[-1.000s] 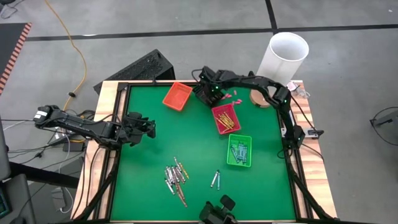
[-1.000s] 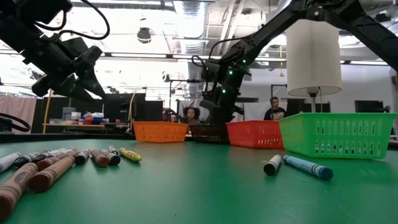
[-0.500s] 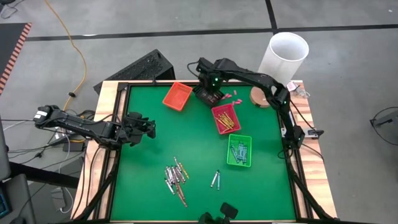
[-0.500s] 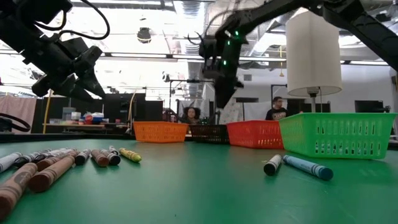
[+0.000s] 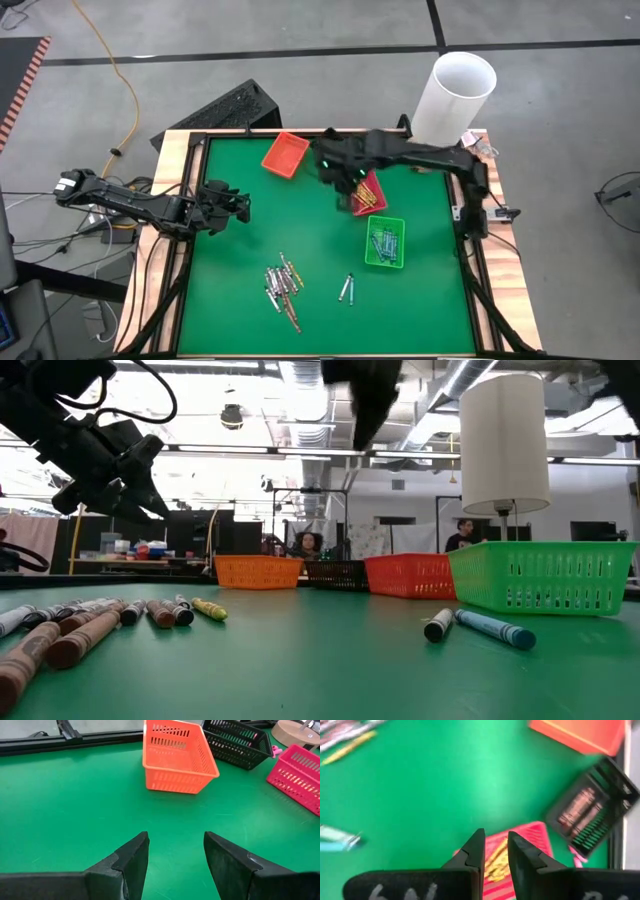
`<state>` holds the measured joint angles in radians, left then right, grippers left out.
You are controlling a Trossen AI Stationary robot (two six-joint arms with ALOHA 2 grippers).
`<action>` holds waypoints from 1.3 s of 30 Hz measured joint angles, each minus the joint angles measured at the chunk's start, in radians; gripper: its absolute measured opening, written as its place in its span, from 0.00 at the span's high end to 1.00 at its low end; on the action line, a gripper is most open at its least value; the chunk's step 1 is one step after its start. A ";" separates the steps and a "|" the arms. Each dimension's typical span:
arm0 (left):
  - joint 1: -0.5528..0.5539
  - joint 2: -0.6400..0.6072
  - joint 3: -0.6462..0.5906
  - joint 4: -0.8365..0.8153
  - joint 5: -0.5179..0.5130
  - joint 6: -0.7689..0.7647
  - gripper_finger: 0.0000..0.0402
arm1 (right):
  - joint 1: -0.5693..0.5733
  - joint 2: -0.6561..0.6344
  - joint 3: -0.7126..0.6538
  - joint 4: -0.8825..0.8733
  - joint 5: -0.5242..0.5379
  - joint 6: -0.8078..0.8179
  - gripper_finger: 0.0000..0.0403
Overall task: Sort crayons
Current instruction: Put the black crayon into the orange bin
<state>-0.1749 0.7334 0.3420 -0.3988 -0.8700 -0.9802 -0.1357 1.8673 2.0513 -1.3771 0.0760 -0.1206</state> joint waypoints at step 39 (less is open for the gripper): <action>0.000 0.000 0.000 -0.009 -0.009 0.000 0.55 | 0.486 -0.024 -0.702 0.695 -0.067 -0.480 0.81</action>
<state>-0.1752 0.7332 0.3420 -0.4075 -0.8786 -0.9807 0.3502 1.8433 1.3491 -0.6824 0.0092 -0.6004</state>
